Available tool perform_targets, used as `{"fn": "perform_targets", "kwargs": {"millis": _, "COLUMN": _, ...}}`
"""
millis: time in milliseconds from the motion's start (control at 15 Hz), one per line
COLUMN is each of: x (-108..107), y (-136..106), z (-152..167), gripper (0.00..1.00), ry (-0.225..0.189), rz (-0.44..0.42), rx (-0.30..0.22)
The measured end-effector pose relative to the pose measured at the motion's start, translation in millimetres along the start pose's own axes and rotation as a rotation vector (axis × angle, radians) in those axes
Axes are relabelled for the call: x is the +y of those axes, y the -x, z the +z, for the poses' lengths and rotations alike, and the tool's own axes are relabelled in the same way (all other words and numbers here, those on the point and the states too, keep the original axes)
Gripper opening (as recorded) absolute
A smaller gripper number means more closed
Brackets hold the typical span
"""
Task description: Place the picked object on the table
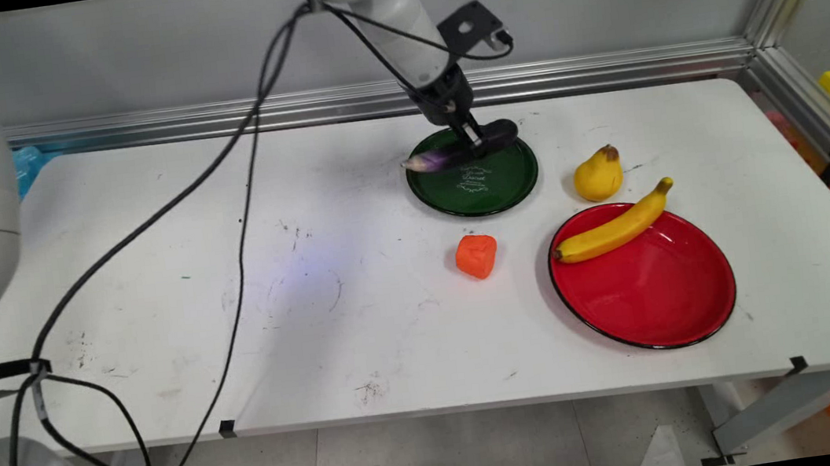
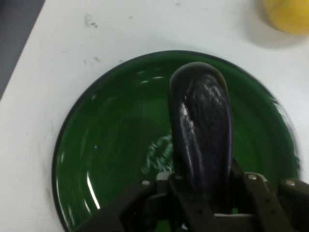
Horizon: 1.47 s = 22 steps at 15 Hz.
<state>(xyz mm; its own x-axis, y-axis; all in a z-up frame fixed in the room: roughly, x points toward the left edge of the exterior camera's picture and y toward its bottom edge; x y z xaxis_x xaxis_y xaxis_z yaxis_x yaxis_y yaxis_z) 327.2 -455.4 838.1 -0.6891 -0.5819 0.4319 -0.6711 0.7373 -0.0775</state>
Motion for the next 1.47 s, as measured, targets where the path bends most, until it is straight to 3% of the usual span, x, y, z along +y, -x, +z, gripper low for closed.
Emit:
{"fn": "perform_targets", "kwargs": {"millis": 333, "x": 27.4, "y": 16.3, "z": -58.8, "gripper": 0.0, "ry": 0.057, "rz": 0.126, "rx": -0.011}}
{"fn": "perform_targets", "kwargs": {"millis": 800, "x": 82.2, "y": 48.3, "z": -110.4, "gripper": 0.0, "ry": 0.205, "rz": 0.313, "rx": -0.036}}
{"fn": "perform_targets", "kwargs": {"millis": 1133, "x": 112.7, "y": 68.0, "z": -111.7, "gripper": 0.0, "ry": 0.269, "rz": 0.396, "rx": -0.048}}
{"fn": "perform_targets", "kwargs": {"millis": 1467, "x": 136.1, "y": 82.7, "z": -81.5, "gripper": 0.0, "ry": 0.306, "rz": 0.443, "rx": -0.054}}
